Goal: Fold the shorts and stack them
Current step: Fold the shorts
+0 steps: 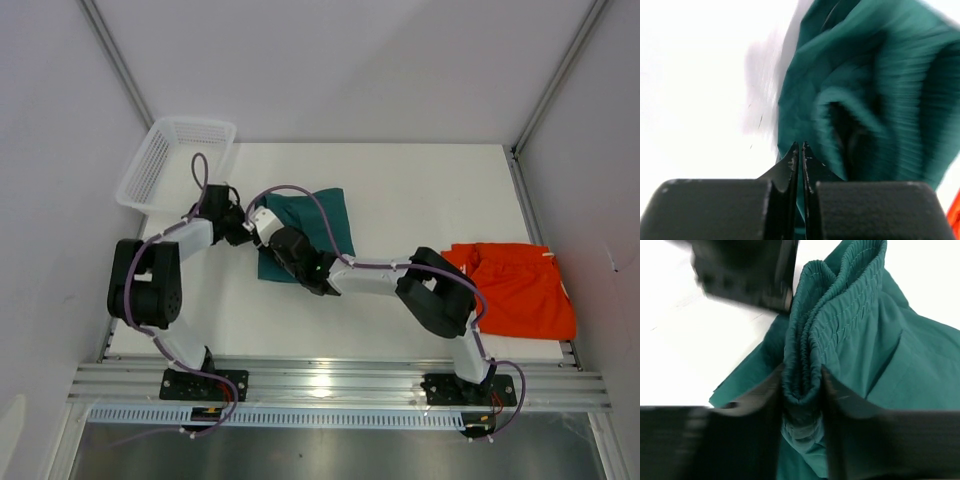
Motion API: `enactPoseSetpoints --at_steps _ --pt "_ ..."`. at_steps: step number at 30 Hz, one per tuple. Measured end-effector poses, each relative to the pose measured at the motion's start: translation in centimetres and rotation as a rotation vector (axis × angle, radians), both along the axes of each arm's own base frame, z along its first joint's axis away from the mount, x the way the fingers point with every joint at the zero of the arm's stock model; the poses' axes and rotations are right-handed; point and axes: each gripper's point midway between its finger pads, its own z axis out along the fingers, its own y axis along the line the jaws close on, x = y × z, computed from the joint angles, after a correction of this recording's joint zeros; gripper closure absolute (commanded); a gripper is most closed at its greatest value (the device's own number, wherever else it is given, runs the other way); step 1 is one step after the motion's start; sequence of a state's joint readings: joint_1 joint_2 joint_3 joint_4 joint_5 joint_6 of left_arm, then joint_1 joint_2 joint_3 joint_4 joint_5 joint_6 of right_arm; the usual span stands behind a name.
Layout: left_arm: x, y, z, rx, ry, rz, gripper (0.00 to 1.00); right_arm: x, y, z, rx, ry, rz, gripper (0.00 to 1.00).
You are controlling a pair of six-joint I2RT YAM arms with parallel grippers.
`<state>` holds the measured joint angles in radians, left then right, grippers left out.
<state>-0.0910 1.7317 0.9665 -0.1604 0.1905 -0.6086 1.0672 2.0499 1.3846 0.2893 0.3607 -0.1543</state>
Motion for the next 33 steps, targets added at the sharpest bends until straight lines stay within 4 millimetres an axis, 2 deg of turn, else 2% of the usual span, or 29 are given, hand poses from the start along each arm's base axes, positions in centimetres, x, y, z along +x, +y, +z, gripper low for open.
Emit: enactPoseSetpoints --at_steps 5,6,8,11,16,17,19,20,22,25,29,33 --pt "0.4 1.3 4.3 -0.006 -0.086 0.037 0.88 -1.1 0.9 -0.2 0.033 0.023 0.044 0.51" --pt "0.5 1.5 5.1 -0.005 -0.103 0.042 0.87 -1.8 1.1 -0.4 0.055 0.044 0.079 0.49" --pt "0.6 1.8 6.0 0.002 -0.118 0.051 0.87 -2.8 0.8 -0.8 0.09 0.098 0.126 0.46" --pt "0.3 2.1 6.9 0.014 -0.128 0.062 0.87 -4.0 0.6 -0.1 0.174 0.182 0.2 0.46" --pt "-0.2 2.3 8.1 0.018 -0.144 0.068 0.87 -3.9 0.4 3.7 0.384 0.289 0.288 0.57" --pt "-0.2 2.3 8.5 0.017 -0.156 0.07 0.87 -3.7 0.1 4.5 0.445 0.321 0.305 0.63" --pt "-0.3 2.3 9.5 0.012 -0.186 0.07 0.87 -3.0 -0.7 5.5 0.535 0.377 0.322 0.72" --pt "-0.3 2.2 10.0 0.007 -0.205 0.068 0.87 -2.6 -1.0 5.7 0.565 0.403 0.322 0.79" --pt "-0.3 2.0 10.8 -0.009 -0.234 0.064 0.87 -1.6 -1.7 5.8 0.627 0.462 0.32 0.83" --pt "0.0 1.5 11.3 -0.035 -0.263 0.053 0.88 -0.9 -1.8 4.8 0.696 0.556 0.331 0.85" --pt "0.7 0.6 11.4 -0.069 -0.283 0.021 0.9 -2.3 -0.8 1.1 0.735 0.73 0.364 0.87" --pt "1.6 -0.9 9.4 -0.109 -0.257 -0.025 0.91 -3.8 -0.5 -2.8 0.772 0.888 0.365 0.89"
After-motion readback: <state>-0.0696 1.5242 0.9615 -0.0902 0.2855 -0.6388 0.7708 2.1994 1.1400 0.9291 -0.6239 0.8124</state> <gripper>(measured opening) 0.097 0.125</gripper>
